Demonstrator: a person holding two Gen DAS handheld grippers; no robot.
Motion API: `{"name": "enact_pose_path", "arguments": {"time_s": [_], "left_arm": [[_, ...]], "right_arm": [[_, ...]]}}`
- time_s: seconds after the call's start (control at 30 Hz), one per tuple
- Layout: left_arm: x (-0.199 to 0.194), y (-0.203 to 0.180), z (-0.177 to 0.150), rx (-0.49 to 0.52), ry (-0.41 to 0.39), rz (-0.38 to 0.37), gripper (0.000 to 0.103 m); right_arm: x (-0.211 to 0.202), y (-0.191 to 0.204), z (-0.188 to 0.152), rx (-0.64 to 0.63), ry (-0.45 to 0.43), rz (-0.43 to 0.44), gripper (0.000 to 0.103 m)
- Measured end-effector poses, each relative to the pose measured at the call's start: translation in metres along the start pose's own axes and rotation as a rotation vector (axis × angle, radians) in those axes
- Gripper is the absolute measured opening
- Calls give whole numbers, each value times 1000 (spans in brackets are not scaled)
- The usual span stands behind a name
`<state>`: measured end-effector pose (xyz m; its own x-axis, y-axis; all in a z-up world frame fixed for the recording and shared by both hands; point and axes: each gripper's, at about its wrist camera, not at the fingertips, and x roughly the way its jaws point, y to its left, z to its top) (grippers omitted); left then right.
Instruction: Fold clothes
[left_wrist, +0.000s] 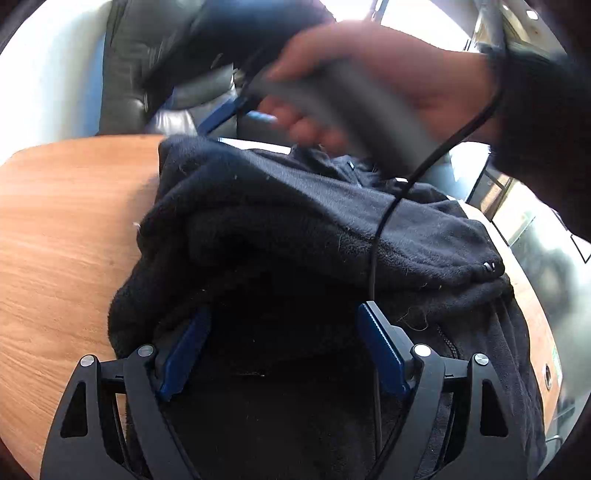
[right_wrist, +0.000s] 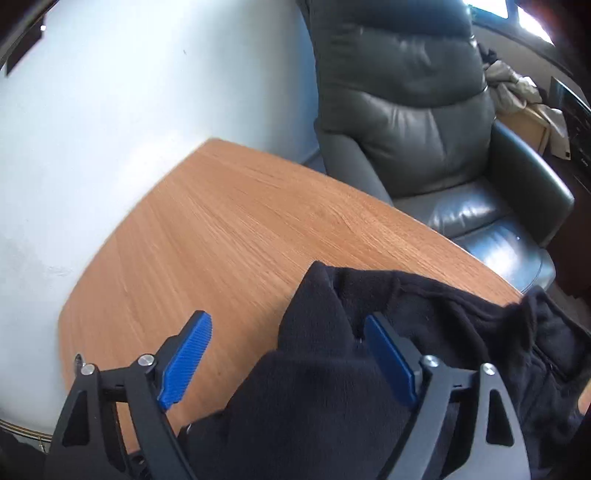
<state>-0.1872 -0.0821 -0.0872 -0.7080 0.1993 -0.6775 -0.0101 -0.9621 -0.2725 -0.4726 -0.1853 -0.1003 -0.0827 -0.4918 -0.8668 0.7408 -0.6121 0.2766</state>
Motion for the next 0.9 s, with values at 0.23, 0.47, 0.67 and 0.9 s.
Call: {"name": "enact_pose_path", "arguments": {"time_s": [0.23, 0.47, 0.67, 0.9], "left_arm": [[6, 14, -1, -58, 15, -20, 83], [0, 16, -5, -90, -12, -16, 79], [-8, 13, -12, -89, -23, 14, 75], [-15, 15, -15, -85, -31, 26, 75]], "right_arm": [[34, -37, -9, 138, 104, 19, 14], [-39, -36, 1, 176, -178, 189, 12], [-37, -88, 6, 327, -237, 91, 15], [-62, 28, -42, -168, -75, 204, 79]]}}
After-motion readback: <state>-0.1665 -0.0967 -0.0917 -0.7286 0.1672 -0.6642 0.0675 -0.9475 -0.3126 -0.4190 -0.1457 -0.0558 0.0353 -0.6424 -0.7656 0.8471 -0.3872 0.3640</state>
